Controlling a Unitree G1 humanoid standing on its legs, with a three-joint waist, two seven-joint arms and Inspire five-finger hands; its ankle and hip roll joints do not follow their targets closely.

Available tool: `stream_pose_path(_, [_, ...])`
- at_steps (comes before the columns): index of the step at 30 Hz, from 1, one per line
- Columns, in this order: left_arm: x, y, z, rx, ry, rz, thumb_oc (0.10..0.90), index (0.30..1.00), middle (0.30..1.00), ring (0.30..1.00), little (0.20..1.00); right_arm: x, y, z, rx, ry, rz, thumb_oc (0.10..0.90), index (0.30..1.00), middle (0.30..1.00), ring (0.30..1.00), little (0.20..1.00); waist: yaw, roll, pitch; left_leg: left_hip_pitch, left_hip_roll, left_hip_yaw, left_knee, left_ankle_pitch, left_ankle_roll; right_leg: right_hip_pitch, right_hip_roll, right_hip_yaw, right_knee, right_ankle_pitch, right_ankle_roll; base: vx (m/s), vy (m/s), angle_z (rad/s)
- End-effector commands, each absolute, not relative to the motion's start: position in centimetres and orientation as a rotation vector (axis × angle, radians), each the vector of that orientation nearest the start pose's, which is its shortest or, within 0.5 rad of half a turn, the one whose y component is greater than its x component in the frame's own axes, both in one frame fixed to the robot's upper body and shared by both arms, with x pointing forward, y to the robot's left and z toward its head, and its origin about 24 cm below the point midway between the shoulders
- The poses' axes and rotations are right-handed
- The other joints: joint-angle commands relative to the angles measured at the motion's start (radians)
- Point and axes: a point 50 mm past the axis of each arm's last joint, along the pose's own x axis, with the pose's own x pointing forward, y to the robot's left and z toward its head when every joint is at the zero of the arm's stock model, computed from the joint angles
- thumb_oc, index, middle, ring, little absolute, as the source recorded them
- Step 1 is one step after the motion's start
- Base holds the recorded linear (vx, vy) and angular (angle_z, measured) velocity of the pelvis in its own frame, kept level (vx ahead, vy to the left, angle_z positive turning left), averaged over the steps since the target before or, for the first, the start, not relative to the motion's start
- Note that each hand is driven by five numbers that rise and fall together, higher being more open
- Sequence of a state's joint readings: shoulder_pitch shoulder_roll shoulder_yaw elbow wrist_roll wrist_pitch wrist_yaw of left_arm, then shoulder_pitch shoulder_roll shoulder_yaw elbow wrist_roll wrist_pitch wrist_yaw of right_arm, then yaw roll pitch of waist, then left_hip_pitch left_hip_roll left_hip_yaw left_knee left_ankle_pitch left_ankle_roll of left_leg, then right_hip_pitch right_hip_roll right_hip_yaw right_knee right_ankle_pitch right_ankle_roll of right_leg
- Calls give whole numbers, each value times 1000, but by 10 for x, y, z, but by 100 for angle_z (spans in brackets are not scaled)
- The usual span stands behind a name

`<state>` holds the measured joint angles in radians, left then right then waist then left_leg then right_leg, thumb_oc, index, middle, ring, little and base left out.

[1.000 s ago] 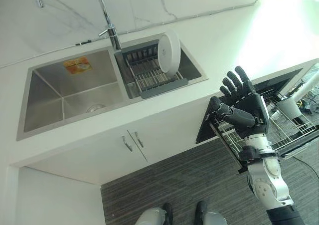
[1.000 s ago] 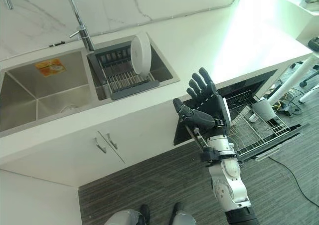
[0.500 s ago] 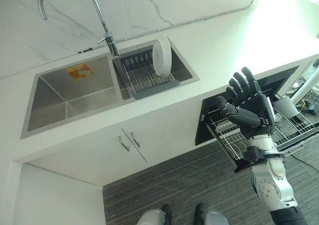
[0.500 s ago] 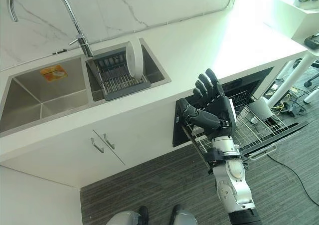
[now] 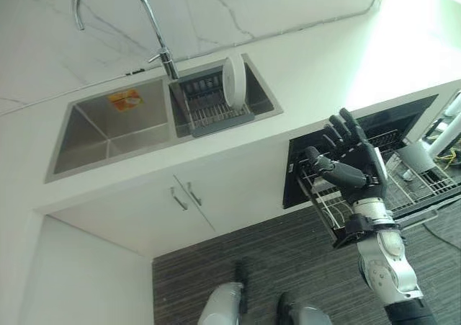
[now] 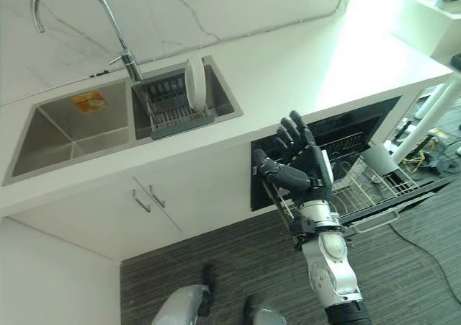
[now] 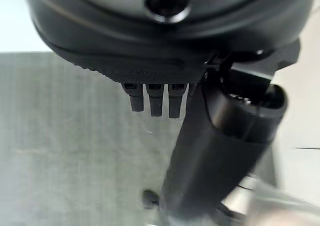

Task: Place the dishes in the dishwasher.

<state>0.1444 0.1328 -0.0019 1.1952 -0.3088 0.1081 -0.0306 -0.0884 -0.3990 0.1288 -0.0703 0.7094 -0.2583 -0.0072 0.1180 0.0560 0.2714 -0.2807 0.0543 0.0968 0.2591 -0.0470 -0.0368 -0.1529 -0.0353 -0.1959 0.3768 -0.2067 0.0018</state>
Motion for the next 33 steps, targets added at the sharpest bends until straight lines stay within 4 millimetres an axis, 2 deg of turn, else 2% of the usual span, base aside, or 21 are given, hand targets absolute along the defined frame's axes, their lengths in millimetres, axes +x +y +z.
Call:
stream_pose_path(1, [37,228,-170,-95,1347,299,800,900,900,900,900,258,-185,165,351,-641,210,800,900,900,900,900,0,-26,-57,32,-10,-32,41,-72,55,249,-87,-19,-77,-27,100,222,183,-89])
stream_pose_path(2, [38,230,-169,-95,1344,309,800,900,900,900,900,259,-181,164,367,-639,218,800,900,900,900,900,-6,-12,-56,54,-13,-49,41,-90,73,250,-91,-41,-77,44,114,181,164,-88])
stream_pose_path(4, [39,234,-168,-88,1341,313,800,900,900,900,900,257,-174,163,373,-644,234,800,900,900,900,900,-21,5,-40,87,-20,-66,41,-115,98,156,-110,-39,58,72,115,114,98,-55])
stream_pose_path(6, [45,236,-167,-98,1325,324,800,900,900,900,900,257,-171,163,383,-651,247,800,900,900,900,900,-32,15,-32,108,-16,-76,41,-132,95,103,-115,-39,5,78,107,41,-76,19])
stream_pose_path(7, [48,238,-166,-99,1319,324,800,900,900,900,900,258,-171,164,384,-660,253,800,900,900,900,900,-36,15,-26,112,-9,-77,41,-135,87,101,-115,-42,-76,77,107,17,-258,-8])
stream_pose_path(8, [52,239,-165,-112,1305,330,800,900,900,900,900,260,-171,167,379,-679,269,800,900,900,900,900,-46,-15,-6,121,-25,-70,41,-150,75,-13,-177,2,-77,92,133,27,-245,-11])
stream_pose_path(10, [53,240,-165,-126,1295,336,800,900,900,900,900,262,-169,170,375,-681,282,800,900,900,900,900,-58,-24,6,143,-29,-69,41,-179,74,-81,-207,27,-77,171,152,61,-160,-29])
stream_pose_path(11, [52,240,-165,-141,1291,345,800,900,900,900,900,264,-168,171,369,-668,300,800,900,900,900,900,-58,-27,4,137,-7,-58,41,-181,63,-78,-197,37,-77,129,156,131,-192,-23])
stream_pose_path(13, [48,234,-166,-168,1295,361,800,900,900,900,900,262,-171,167,350,-650,296,800,900,900,900,900,-58,-37,-11,129,18,-44,41,-175,42,-75,-191,29,-77,93,155,139,-220,9])
stream_pose_path(18, [37,223,-170,-142,1328,333,800,900,900,900,900,259,-180,166,352,-641,250,800,900,900,900,900,-45,-43,-41,105,60,-37,41,-162,0,-50,-194,-14,-77,53,153,106,-123,27])
stream_pose_path(21, [31,223,-171,-110,1347,318,800,900,900,900,900,256,-181,164,347,-625,240,800,900,900,900,900,-41,-32,-58,96,85,-39,41,-151,-18,-15,-195,-45,-77,30,145,162,-60,27])
stream_pose_path(25, [23,223,-172,-86,1377,323,800,900,900,900,900,254,-180,161,340,-620,262,800,900,900,900,900,-34,-30,-75,103,77,-53,41,-154,-22,8,-194,-54,-77,18,143,133,-19,9])
stream_pose_path(30, [29,231,-170,-64,1363,368,800,900,900,900,900,254,-170,170,329,-660,329,800,900,900,900,900,-27,-30,-84,128,77,-60,41,-157,-23,35,-180,-58,-77,-2,125,70,-70,9])
stream_pose_path(32, [35,232,-169,-66,1342,381,800,900,900,900,900,255,-168,181,278,-701,343,800,900,900,900,900,-30,-41,-66,186,71,-36,41,-124,-28,57,-182,-40,-77,-4,106,107,-24,12])
stream_pose_path(33, [37,232,-169,-66,1337,378,800,900,900,900,900,256,-168,184,261,-713,342,800,900,900,900,900,-25,-52,-60,190,56,-47,41,-79,-32,55,-187,-26,-77,0,99,119,11,11])
